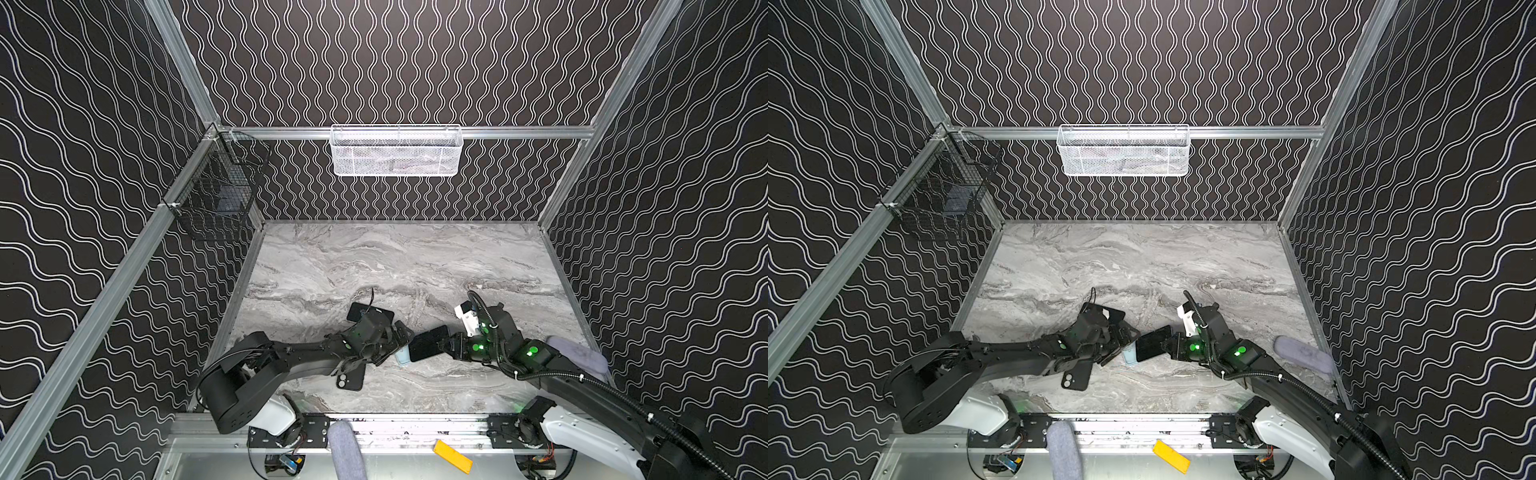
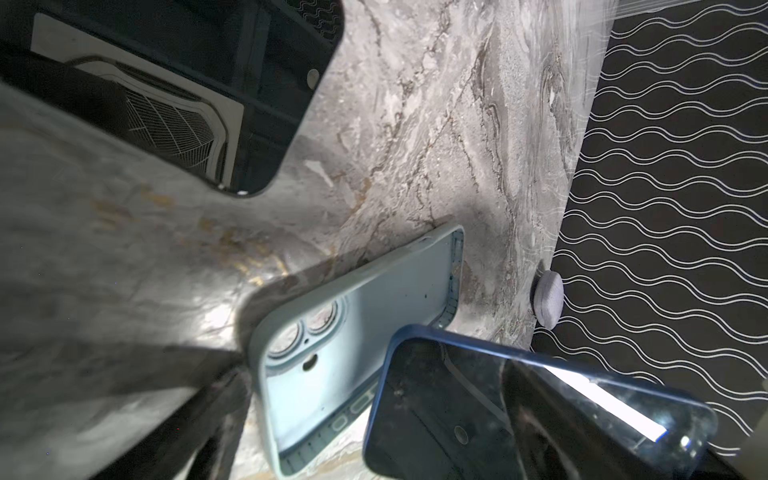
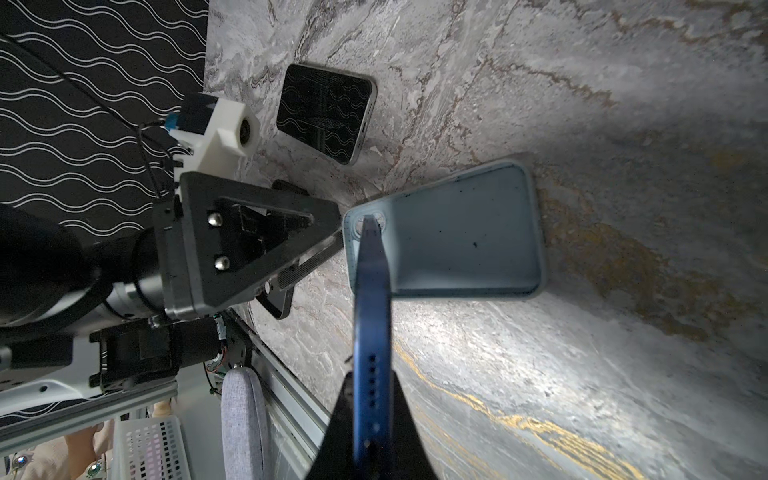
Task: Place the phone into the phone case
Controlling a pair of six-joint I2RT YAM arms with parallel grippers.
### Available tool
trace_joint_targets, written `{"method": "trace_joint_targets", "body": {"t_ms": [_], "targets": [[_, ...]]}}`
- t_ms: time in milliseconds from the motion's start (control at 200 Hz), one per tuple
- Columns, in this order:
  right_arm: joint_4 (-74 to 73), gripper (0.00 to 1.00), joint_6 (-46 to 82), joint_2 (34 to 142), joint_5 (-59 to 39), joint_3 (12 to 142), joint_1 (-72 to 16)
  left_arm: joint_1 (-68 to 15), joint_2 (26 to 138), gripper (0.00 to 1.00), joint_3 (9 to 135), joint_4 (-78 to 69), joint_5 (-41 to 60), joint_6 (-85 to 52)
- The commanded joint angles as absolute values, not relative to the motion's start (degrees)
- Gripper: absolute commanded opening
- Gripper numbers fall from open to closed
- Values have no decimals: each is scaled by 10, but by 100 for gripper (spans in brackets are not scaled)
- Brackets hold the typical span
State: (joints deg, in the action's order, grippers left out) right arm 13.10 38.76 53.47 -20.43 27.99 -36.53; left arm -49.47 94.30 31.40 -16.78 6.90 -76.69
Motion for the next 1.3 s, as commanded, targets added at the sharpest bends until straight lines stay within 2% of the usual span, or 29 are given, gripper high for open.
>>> {"method": "trace_joint_targets", "body": {"t_ms": [0, 220, 495, 946, 1291], "targets": [[109, 0, 370, 538, -221, 282, -354, -495, 961, 98, 333, -168, 72, -759], [96, 0, 340, 575, -263, 291, -316, -490, 986, 98, 356, -177, 75, -749], [77, 0, 303, 662, -301, 312, -313, -476, 986, 98, 355, -185, 86, -746], [17, 0, 331, 700, -315, 266, -313, -468, 1001, 98, 366, -202, 98, -745], [55, 0, 330, 717, -289, 264, -313, -466, 1009, 98, 386, -196, 101, -743]]}}
